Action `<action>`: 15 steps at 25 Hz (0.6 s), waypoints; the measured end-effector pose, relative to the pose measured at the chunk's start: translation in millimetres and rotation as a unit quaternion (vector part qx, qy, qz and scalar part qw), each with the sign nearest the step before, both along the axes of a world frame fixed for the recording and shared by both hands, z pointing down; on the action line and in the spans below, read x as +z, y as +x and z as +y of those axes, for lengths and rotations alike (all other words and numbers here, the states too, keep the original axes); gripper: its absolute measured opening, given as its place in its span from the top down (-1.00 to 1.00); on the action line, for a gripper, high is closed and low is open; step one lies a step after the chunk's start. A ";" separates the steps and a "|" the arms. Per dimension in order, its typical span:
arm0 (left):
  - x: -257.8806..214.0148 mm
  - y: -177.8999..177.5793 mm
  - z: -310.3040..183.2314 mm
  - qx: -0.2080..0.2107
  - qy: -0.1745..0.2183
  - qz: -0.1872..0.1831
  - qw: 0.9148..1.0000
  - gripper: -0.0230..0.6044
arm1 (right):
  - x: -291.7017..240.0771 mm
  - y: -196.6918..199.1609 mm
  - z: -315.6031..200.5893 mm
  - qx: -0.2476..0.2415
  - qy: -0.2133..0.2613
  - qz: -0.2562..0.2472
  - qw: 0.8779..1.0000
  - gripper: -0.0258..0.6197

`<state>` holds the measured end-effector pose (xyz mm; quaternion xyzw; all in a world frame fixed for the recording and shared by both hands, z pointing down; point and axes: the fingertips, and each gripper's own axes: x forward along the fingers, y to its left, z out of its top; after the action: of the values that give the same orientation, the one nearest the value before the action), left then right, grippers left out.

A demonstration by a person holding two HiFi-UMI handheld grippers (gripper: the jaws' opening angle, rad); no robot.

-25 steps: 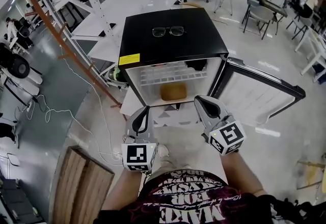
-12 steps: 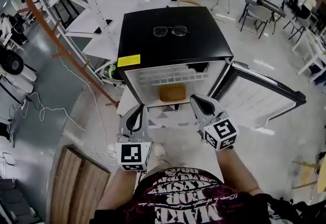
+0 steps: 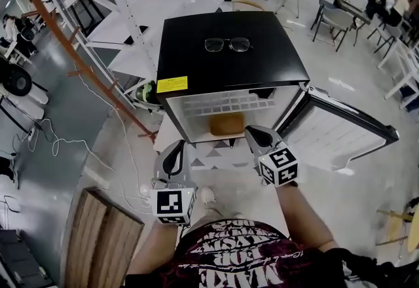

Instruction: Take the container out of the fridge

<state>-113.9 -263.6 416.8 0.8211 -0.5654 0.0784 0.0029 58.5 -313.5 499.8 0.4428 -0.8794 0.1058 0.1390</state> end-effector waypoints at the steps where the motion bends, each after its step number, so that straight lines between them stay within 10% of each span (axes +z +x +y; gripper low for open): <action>1: 1.5 -0.2 -1.8 0.001 -0.002 0.001 1.000 0.93 | 5.8 -0.5 -2.6 0.000 -0.007 0.005 1.000 0.85; 15: 15.4 3.8 -29.6 0.023 -0.014 0.010 1.000 0.93 | 75.4 5.3 -31.2 0.037 -0.095 0.053 0.993 0.87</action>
<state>-110.1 -293.2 432.1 0.8344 -0.5453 0.0782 0.0182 63.8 -344.7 575.2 0.4648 -0.8397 0.1701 0.2233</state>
